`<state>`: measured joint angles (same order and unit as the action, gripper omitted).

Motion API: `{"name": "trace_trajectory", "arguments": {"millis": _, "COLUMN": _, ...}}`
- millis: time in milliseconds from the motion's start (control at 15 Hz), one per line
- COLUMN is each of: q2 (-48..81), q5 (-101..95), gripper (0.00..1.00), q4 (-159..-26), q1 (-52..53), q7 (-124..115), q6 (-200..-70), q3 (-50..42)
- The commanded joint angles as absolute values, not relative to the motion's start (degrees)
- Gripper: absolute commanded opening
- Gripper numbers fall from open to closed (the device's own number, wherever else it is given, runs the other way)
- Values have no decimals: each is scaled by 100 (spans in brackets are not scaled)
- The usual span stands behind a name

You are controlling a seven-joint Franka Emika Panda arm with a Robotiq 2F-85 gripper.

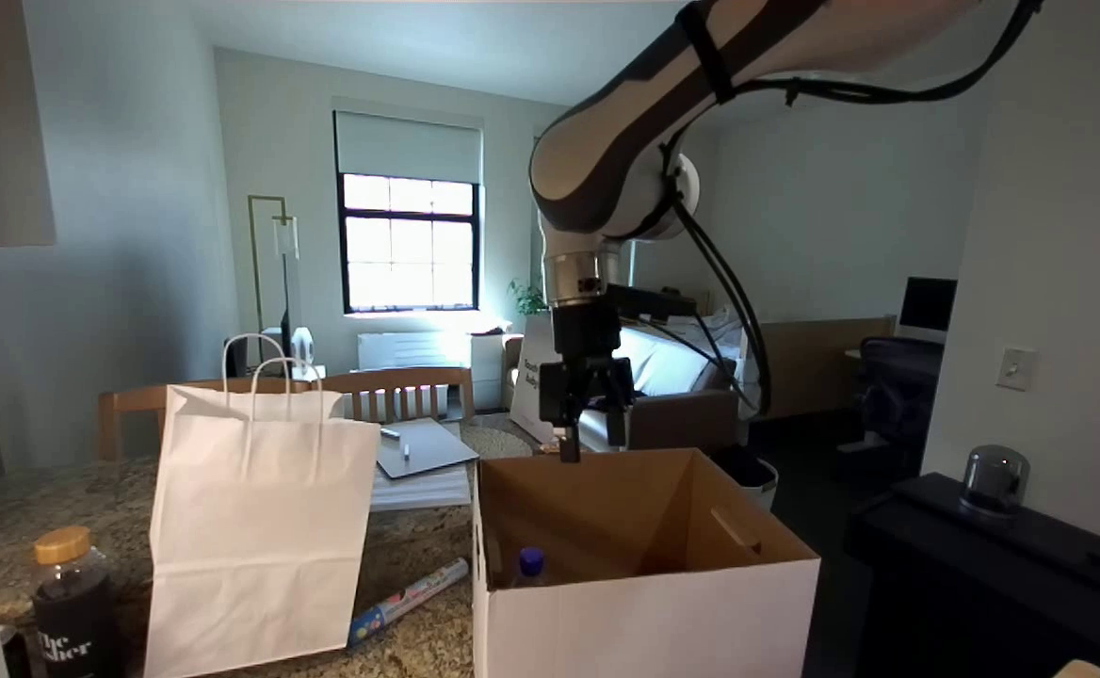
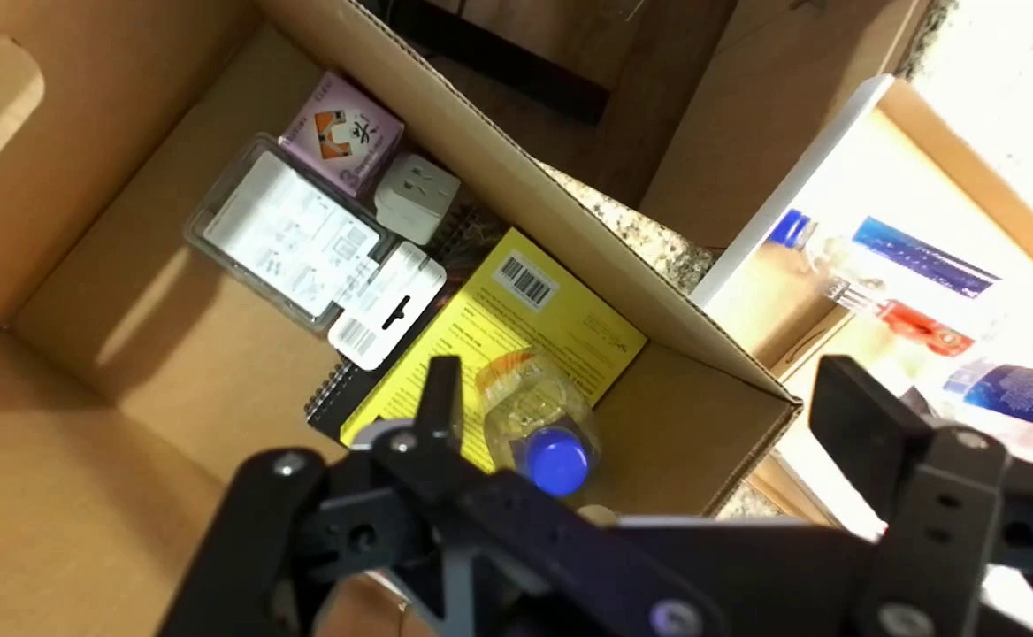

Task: Pick up the bottles from the countertop and put it in the box.

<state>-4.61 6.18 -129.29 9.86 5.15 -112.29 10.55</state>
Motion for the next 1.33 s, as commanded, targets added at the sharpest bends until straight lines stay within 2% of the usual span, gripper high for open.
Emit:
{"name": "trace_trajectory", "arguments": {"millis": 0, "q2": -715, "q5": 45, "gripper": 100, "q4": -12845, "q1": 1275, "q7": 26, "q6": -11067, "q3": 1371}}
{"name": "trace_trajectory", "arguments": {"millis": 533, "q2": -340, "q5": -943, "gripper": 100, "q4": -12323, "q1": 1940, "q7": 35, "q6": -11184, "q3": 2076}}
{"name": "trace_trajectory", "arguments": {"millis": 1267, "q2": 1139, "q5": -1270, "gripper": 100, "q4": -11099, "q1": 2626, "q7": 1924, "q6": -10801, "q3": 2563}}
